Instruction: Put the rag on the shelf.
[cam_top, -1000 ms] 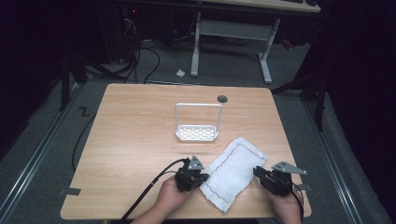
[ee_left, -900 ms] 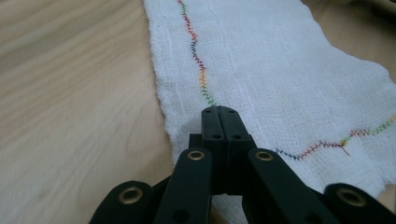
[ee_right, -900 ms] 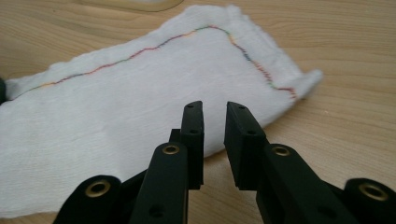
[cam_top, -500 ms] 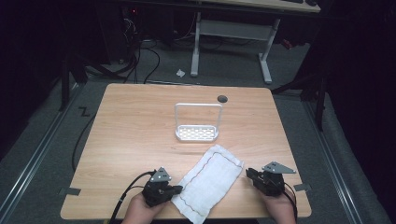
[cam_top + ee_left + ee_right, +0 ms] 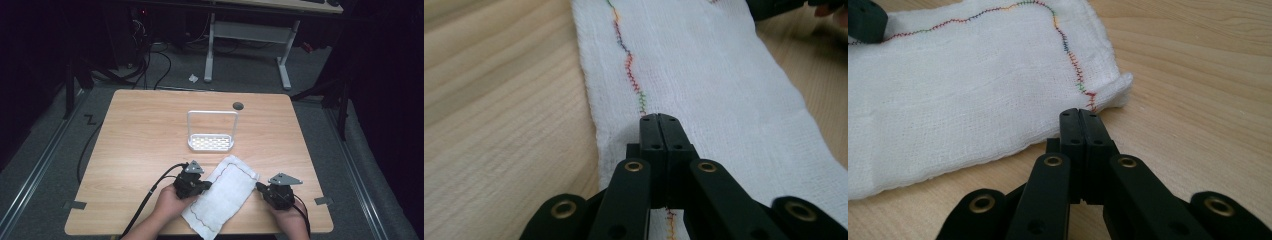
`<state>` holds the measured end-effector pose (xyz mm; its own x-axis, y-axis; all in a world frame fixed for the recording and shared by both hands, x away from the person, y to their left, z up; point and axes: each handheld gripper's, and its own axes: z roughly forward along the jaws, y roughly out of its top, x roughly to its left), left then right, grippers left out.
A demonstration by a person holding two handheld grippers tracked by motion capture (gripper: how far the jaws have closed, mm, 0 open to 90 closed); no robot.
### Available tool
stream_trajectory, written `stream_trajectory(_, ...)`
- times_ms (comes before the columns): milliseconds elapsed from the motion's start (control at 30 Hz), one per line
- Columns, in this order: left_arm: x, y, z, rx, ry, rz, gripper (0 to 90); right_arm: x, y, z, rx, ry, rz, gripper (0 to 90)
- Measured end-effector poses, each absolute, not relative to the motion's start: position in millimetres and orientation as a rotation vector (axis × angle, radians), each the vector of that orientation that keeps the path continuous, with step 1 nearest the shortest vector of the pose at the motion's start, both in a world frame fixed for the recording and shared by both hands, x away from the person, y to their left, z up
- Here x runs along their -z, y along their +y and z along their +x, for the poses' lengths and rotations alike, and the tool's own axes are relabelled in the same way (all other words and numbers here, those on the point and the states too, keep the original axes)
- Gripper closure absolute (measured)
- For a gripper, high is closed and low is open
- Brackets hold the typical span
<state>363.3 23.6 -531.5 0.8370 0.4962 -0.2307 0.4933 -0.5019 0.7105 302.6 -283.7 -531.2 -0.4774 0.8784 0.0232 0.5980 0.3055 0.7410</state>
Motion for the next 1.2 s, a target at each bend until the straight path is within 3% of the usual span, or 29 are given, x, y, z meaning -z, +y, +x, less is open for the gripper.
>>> stream_trajectory(500, 534.3, 64.4, 312.0, 0.106, 0.72, 2.097, 86.7, 534.1, -226.6, 356.4, -0.978, 2.279, 1.174, 89.1)
stream_trajectory(700, 533.4, 69.7, 333.0, 0.019, 0.81, 2.042, 81.3, 525.0, -227.3, 339.0, -1.024, 2.268, 1.123, 85.0)
stream_trajectory(800, 537.3, 62.8, 329.5, -0.013, 0.789, 2.1, 85.8, 524.2, -219.7, 323.1, -1.065, 2.322, 1.065, 80.5)
stream_trajectory(967, 537.7, 60.2, 318.4, 0.056, 0.754, 2.115, 85.8, 532.8, -215.9, 314.1, -1.029, 2.362, 1.015, 78.0)
stream_trajectory(1067, 537.1, 63.7, 322.4, 0.103, 0.759, 2.087, 78.3, 534.0, -220.8, 311.6, -1.045, 2.367, 1.015, 77.8)
stream_trajectory(1167, 528.7, 70.9, 334.0, 0.016, 0.795, 2.035, 71.9, 534.0, -221.9, 313.7, -1.054, 2.379, 1.011, 77.8)
stream_trajectory(1200, 525.7, 73.6, 340.2, -0.034, 0.823, 2.014, 64.9, 533.8, -221.1, 314.8, -1.048, 2.382, 1.011, 77.9)
